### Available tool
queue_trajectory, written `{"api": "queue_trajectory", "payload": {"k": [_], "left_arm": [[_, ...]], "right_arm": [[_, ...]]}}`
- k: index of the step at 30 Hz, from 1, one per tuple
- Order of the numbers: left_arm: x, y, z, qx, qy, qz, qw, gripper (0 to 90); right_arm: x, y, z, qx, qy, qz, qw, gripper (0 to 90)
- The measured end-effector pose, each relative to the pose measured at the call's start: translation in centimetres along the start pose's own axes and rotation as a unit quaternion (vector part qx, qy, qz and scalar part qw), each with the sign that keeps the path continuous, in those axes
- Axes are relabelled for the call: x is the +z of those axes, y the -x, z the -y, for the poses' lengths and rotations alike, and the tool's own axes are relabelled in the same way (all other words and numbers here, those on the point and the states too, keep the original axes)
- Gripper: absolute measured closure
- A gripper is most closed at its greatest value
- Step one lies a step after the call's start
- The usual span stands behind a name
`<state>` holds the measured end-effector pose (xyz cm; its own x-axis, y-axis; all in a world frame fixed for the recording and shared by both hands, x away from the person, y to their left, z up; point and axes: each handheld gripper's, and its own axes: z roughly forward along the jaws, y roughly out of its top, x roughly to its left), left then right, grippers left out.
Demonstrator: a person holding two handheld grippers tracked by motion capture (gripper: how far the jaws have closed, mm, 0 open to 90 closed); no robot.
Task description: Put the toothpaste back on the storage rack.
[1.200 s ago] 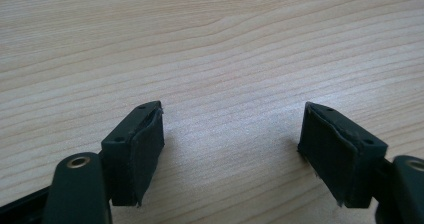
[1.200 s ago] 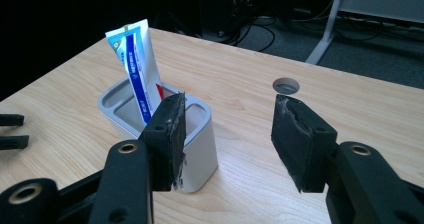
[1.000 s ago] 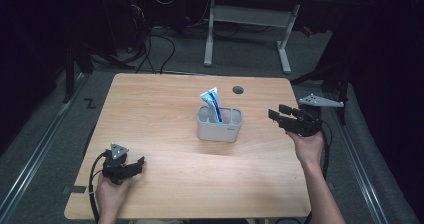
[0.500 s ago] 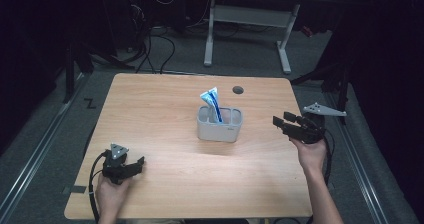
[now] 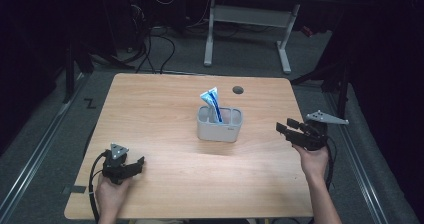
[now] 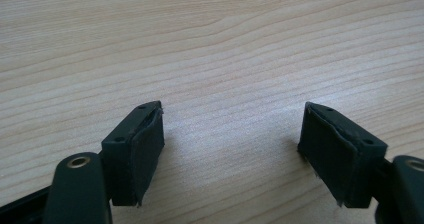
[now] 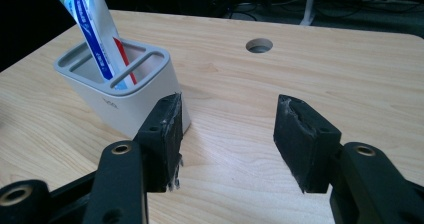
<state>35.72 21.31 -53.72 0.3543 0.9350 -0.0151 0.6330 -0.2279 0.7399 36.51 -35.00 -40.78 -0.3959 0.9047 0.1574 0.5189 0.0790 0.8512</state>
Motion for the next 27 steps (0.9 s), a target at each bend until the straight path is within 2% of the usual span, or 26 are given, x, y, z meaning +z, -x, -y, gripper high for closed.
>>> {"api": "queue_trajectory", "payload": {"k": [19,27], "left_arm": [[0.0,0.0,0.0,0.000,-0.001,-0.001,1.0000,26.2],[0.0,0.0,0.0,-0.001,0.000,-0.001,1.0000,26.2]], "right_arm": [[0.6,0.9,3.0,0.013,-0.022,0.013,0.9996,45.2],[1.6,1.2,4.4,0.012,-0.044,0.025,0.9986,45.3]]}}
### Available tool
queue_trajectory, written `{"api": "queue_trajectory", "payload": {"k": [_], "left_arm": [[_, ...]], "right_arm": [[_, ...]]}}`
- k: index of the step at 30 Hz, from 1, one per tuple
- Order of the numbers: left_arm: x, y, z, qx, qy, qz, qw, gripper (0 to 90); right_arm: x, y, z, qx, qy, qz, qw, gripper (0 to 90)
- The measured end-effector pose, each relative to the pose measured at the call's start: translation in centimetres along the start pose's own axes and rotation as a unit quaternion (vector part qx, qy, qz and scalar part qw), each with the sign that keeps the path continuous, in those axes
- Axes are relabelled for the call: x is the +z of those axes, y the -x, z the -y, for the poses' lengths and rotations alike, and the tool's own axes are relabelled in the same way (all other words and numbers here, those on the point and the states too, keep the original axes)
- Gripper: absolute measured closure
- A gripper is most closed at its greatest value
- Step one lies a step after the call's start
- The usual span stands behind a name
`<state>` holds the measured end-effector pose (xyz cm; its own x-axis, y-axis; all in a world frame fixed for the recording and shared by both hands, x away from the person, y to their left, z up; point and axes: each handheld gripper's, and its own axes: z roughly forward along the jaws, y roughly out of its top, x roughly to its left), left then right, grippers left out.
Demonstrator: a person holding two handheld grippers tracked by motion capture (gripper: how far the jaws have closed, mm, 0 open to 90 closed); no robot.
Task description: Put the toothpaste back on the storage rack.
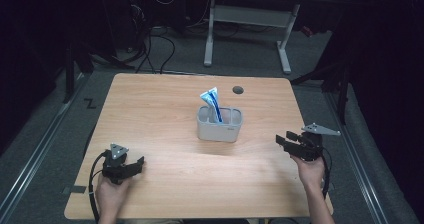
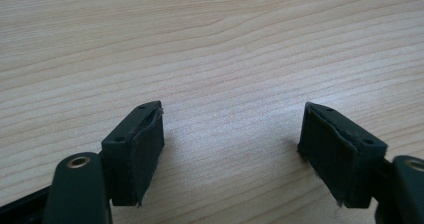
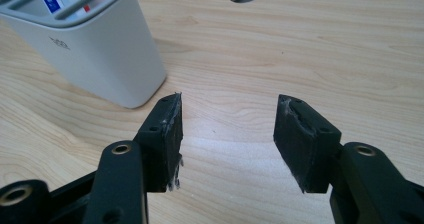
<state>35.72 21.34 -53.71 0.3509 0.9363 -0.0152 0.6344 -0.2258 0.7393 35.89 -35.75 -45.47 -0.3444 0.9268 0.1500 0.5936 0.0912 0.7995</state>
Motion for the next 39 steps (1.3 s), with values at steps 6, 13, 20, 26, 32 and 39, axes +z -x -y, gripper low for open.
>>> {"api": "queue_trajectory", "payload": {"k": [6,13,20,26,32,39], "left_arm": [[0.0,0.0,0.0,0.000,0.000,0.000,1.0000,26.2],[0.0,0.0,0.0,0.000,0.000,0.000,1.0000,26.2],[0.0,0.0,0.0,0.000,0.000,0.000,1.0000,26.2],[0.0,0.0,0.0,-0.001,0.001,-0.001,1.0000,26.2],[0.0,0.0,0.0,-0.002,0.001,0.000,1.0000,26.2],[0.0,0.0,0.0,-0.004,0.002,0.000,1.0000,26.1]], "right_arm": [[0.5,-0.1,0.6,-0.005,-0.008,0.008,0.9999,45.5],[1.4,0.0,1.2,-0.003,-0.024,0.016,0.9996,45.5],[2.5,0.1,2.0,-0.006,-0.041,0.030,0.9987,45.3],[3.4,0.2,2.6,-0.010,-0.058,0.043,0.9973,44.4],[4.3,-0.1,2.8,-0.021,-0.066,0.048,0.9965,44.4],[5.1,-0.3,3.0,-0.033,-0.072,0.056,0.9953,43.9]]}}
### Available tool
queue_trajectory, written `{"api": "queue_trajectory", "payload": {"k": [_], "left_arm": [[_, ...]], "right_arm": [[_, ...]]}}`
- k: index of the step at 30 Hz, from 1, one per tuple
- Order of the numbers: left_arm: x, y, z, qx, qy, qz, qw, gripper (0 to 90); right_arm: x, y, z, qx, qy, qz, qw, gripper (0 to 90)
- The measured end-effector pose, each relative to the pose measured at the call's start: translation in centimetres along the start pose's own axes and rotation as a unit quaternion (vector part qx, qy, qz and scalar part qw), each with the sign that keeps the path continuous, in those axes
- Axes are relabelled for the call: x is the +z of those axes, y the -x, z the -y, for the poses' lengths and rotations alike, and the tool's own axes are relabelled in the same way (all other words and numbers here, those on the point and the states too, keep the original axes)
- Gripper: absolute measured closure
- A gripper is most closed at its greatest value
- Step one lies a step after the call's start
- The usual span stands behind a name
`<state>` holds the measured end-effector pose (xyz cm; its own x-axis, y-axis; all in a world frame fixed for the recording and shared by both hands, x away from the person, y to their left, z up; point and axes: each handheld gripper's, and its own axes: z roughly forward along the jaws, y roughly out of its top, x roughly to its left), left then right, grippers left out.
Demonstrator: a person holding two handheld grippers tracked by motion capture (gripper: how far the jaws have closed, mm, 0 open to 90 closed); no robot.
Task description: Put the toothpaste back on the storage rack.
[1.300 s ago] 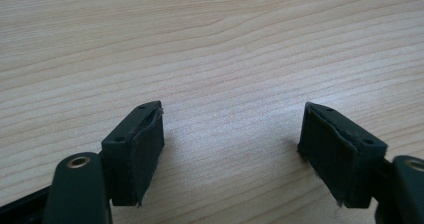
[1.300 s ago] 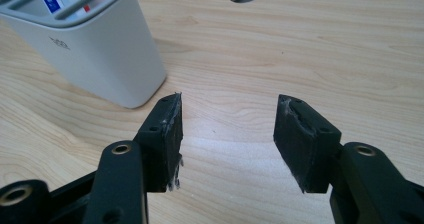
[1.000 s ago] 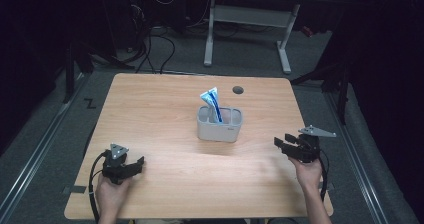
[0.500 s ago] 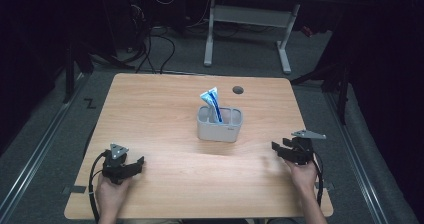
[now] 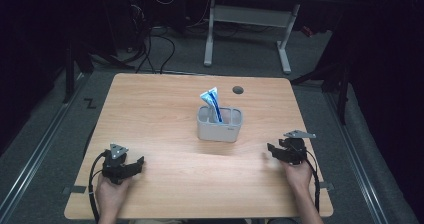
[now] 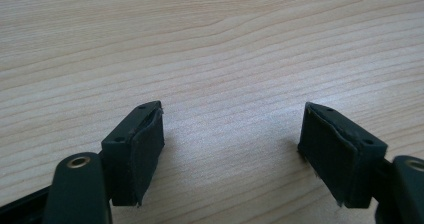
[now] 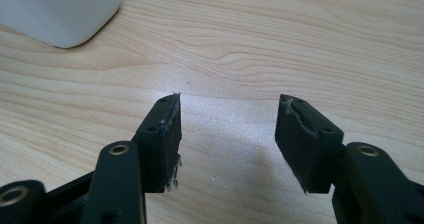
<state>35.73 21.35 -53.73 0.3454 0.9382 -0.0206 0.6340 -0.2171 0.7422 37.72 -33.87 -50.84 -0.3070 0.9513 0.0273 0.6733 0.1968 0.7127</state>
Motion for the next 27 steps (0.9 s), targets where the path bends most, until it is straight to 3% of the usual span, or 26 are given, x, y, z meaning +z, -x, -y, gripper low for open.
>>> {"api": "queue_trajectory", "payload": {"k": [15,27], "left_arm": [[0.0,0.0,0.0,-0.001,0.000,0.001,1.0000,26.1],[0.0,0.0,0.0,0.000,0.000,0.000,1.0000,26.1]], "right_arm": [[1.4,-0.5,0.3,-0.016,-0.005,0.017,0.9997,42.9],[1.7,-0.2,0.9,-0.006,-0.005,0.024,0.9997,42.6]]}}
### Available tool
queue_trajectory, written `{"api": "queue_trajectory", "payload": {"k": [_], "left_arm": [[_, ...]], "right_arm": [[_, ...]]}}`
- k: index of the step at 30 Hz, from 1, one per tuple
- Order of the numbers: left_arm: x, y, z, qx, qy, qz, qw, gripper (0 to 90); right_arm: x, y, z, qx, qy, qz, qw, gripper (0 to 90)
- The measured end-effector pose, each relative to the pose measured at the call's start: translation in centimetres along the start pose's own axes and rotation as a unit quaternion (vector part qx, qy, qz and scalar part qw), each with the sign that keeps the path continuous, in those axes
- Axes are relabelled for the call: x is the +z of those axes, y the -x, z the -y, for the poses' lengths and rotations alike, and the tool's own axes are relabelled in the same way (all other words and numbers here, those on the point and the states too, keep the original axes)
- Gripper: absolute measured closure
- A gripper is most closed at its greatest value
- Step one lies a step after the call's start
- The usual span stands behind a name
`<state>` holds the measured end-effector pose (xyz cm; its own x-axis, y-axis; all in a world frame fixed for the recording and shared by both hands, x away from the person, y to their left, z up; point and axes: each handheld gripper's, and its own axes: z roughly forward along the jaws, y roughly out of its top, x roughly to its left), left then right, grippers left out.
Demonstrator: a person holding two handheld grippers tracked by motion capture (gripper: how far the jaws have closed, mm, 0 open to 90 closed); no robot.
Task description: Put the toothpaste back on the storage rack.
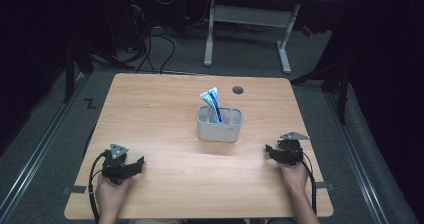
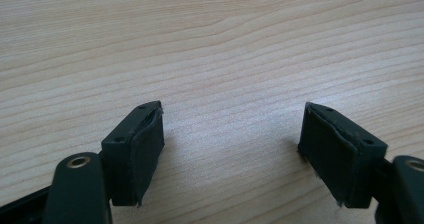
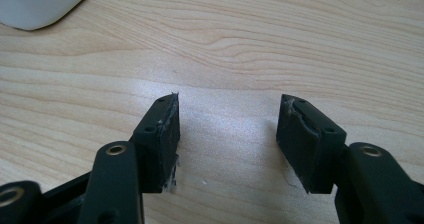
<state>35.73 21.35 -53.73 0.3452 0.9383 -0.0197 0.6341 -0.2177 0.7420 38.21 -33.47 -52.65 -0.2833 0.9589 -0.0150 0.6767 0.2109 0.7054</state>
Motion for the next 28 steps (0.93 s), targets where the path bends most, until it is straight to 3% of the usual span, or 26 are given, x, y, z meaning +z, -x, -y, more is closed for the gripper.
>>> {"api": "queue_trajectory", "payload": {"k": [7,28], "left_arm": [[0.00,-0.01,0.00,0.000,0.000,0.001,1.0000,26.1],[-0.05,-0.15,0.03,-0.006,0.001,0.002,1.0000,26.1]], "right_arm": [[0.20,-0.01,0.30,-0.001,0.016,-0.001,0.9999,39.1],[0.24,-0.16,0.30,0.005,0.016,0.007,0.9998,38.5]]}}
